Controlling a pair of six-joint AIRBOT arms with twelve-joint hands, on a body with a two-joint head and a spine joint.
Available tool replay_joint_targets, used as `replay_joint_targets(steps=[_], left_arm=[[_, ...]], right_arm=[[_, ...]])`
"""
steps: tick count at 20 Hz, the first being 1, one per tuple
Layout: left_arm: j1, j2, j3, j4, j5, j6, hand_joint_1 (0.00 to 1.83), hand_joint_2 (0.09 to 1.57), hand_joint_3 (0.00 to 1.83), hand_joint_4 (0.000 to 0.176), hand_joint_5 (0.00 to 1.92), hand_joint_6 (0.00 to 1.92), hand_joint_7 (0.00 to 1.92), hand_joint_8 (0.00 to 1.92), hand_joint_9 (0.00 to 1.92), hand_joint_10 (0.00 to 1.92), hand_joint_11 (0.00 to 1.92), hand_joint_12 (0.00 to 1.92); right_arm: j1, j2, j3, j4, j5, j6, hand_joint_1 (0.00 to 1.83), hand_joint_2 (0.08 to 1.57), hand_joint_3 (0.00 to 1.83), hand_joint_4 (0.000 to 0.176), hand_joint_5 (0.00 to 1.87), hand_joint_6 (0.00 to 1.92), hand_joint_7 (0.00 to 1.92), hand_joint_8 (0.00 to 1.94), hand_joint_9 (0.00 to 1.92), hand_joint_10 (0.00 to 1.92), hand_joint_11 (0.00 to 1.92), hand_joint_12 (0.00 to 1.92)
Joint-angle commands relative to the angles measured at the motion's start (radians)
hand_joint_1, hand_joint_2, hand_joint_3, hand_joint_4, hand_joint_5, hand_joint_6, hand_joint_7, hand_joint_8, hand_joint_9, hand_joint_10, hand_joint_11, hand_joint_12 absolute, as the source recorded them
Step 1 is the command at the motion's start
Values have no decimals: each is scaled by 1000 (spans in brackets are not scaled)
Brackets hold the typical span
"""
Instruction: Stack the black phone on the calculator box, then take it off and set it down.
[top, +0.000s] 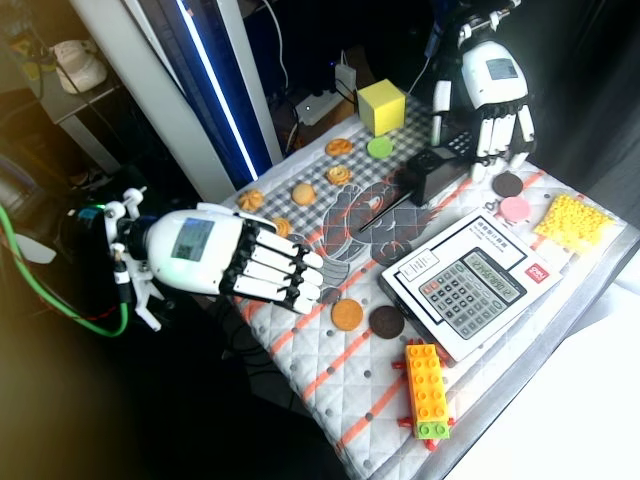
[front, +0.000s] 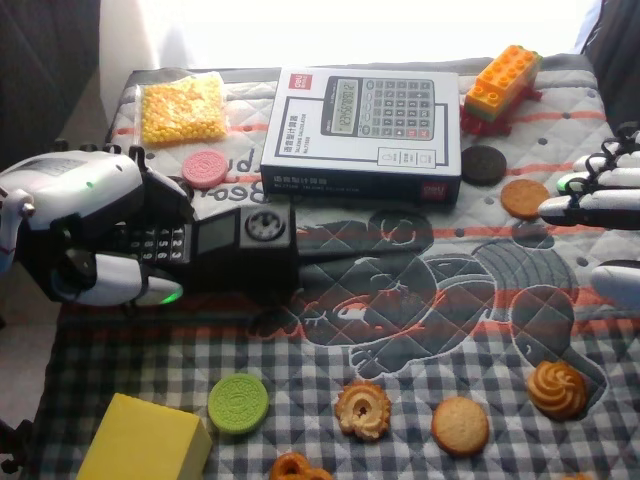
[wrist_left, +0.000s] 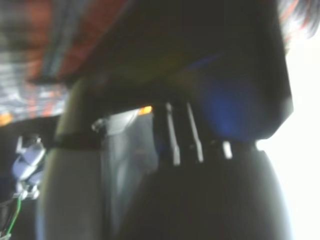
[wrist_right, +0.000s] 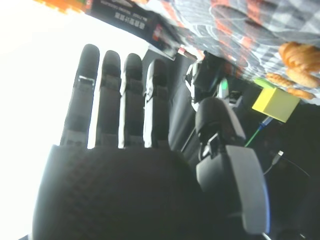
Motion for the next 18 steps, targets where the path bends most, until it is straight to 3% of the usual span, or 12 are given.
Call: replay_joint_targets(steps=[1,4,5,6,10,11,12,13,15,16,17,18], left_arm=[[-13,9,-6,21,-154,-8,1454,1180,1,0,764,1274,923,945,797,1334,506,1658],[-25,37,-38,81,-192,-53,1483,1150,1,0,814,1166,1024,788,859,1272,563,1675],[-32,43,-44,106,-199,-79,1396,1132,0,0,847,1126,1044,782,874,1285,624,1268],[-38,45,-46,130,-206,-108,1380,1116,1,0,869,1098,1072,734,899,1251,683,1100],[-107,34,-37,215,-223,-169,1390,1074,0,0,966,881,1162,648,989,1116,846,960],[-134,21,-24,224,-220,-169,1393,1062,0,0,1006,787,1187,602,1023,1090,892,1003],[-175,-5,0,229,-206,-169,1285,1054,4,0,1056,761,1195,689,1141,700,927,1107],[-206,-27,27,229,-184,-169,1371,1057,4,0,1054,715,1145,677,1060,1009,893,1096],[-260,-80,94,227,-125,-197,1393,1037,0,0,1132,517,1173,617,1118,1047,925,1164],[-283,-109,132,228,-99,-229,1391,1034,1,0,1114,606,1183,552,1137,1004,958,1147],[-303,-143,177,229,-72,-264,1317,1043,0,0,1161,449,1178,824,1220,1134,1111,1479],[-322,-181,223,229,-46,-292,1300,1033,1,0,1187,431,1199,809,1221,1128,1114,1533]], right_arm=[[9,2,4,17,113,1,0,1431,11,30,520,5,516,12,450,9,201,554],[9,0,4,17,112,1,0,1460,15,0,514,1,437,0,404,0,147,530],[9,0,4,17,112,1,0,1462,14,0,519,3,438,1,416,5,173,541],[9,0,4,17,112,1,0,1465,14,0,527,6,443,3,428,10,197,551],[9,0,4,18,113,1,0,1470,10,0,519,1,429,1,412,1,167,542],[9,0,4,18,113,1,0,1466,7,0,516,0,431,1,408,0,157,540],[10,-1,4,18,113,1,0,1466,6,0,513,0,429,0,412,2,167,545],[11,-3,5,18,113,1,0,1473,8,0,505,0,433,2,418,4,185,555],[16,-8,8,18,113,1,0,1476,7,0,492,0,428,0,411,0,183,559],[19,-11,10,18,113,1,3,1478,7,2,487,0,437,4,411,1,175,558],[21,-15,13,18,113,1,4,1471,3,3,493,2,452,9,422,5,189,568],[23,-19,15,17,113,1,0,1465,0,3,491,2,463,13,432,9,195,572]])
